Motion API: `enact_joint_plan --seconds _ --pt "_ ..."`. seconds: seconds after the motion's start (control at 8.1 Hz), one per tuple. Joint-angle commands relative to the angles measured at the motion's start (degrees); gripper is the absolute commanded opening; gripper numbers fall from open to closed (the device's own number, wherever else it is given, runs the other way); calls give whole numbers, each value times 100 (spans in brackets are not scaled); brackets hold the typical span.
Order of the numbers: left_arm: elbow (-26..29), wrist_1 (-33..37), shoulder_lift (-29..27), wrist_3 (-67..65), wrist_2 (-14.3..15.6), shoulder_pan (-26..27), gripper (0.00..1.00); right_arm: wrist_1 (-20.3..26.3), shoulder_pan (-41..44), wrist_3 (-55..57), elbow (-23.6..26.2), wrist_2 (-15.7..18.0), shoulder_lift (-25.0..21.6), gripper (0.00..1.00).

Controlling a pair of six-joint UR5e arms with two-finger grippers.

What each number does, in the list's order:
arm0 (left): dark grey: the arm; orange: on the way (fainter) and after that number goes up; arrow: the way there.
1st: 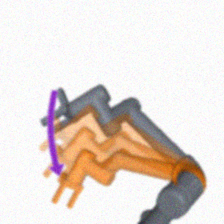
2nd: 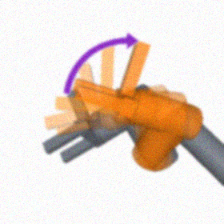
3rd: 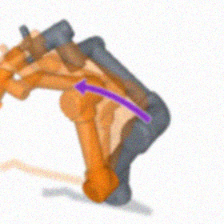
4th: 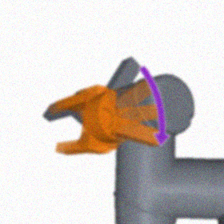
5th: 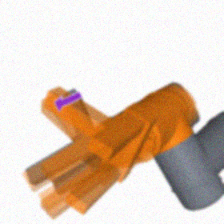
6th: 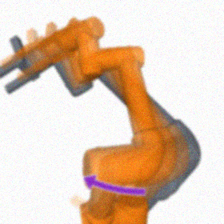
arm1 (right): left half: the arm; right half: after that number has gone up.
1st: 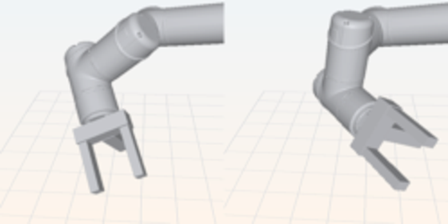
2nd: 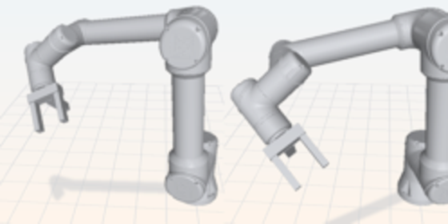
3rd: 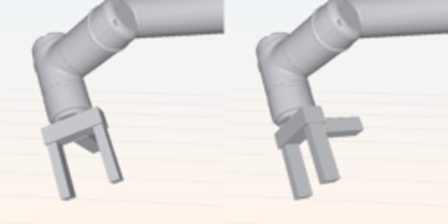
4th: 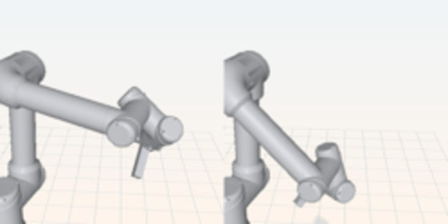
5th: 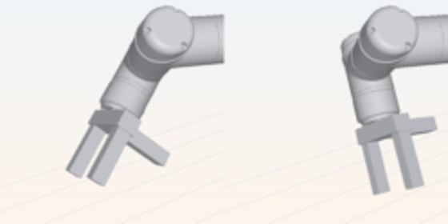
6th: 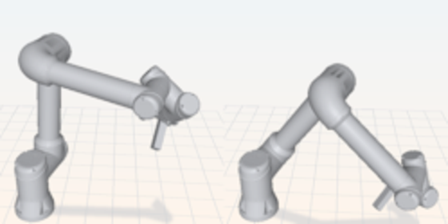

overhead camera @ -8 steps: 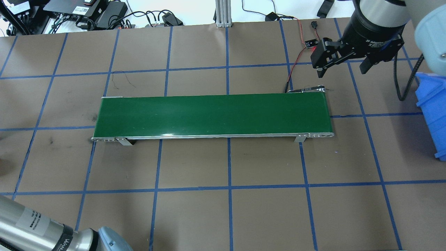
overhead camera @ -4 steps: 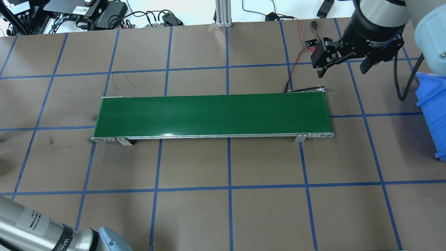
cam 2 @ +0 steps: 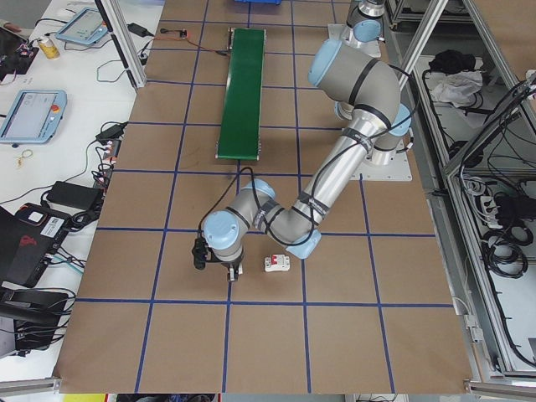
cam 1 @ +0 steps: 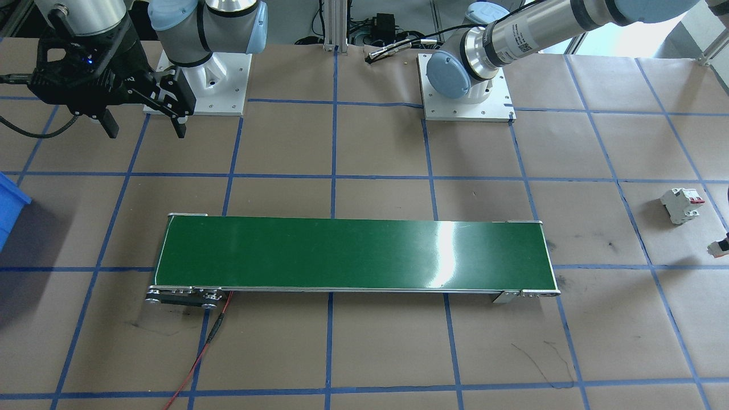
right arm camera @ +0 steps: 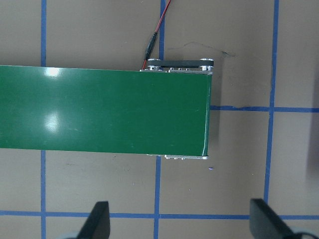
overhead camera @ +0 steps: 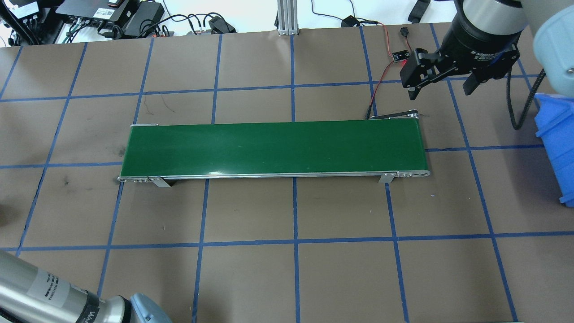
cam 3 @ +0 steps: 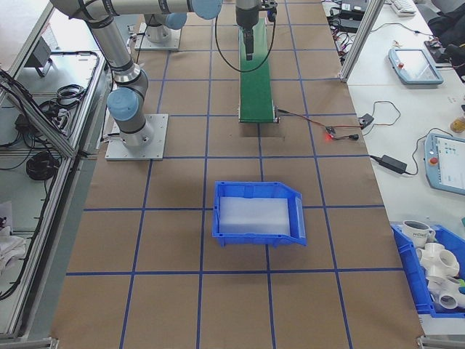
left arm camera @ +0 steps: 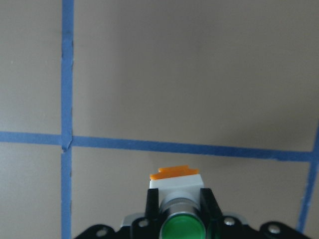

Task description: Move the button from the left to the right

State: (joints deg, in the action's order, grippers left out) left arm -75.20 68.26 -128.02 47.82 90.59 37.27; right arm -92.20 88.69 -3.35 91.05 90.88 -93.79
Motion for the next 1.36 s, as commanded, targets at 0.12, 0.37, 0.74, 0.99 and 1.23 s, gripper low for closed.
enact_joint_plan --seconds 0.12,0.37,0.74,0.99,1.23 --pt "-38 1299 1258 -1900 -103 956 12 0 -1 1 0 0 1 100" --pt "-152 1418 1778 -3491 -112 1526 12 0 -1 1 0 0 1 100" --pt "-1106 1445 2445 -6118 -217 2362 12 0 -10 -25 0 9 1 100" --pt "-1890 1296 2833 -8122 -620 2915 12 0 -10 -149 0 0 1 100" --pt "-2121 717 2949 -9617 -560 3670 12 0 -10 -157 0 0 9 100"
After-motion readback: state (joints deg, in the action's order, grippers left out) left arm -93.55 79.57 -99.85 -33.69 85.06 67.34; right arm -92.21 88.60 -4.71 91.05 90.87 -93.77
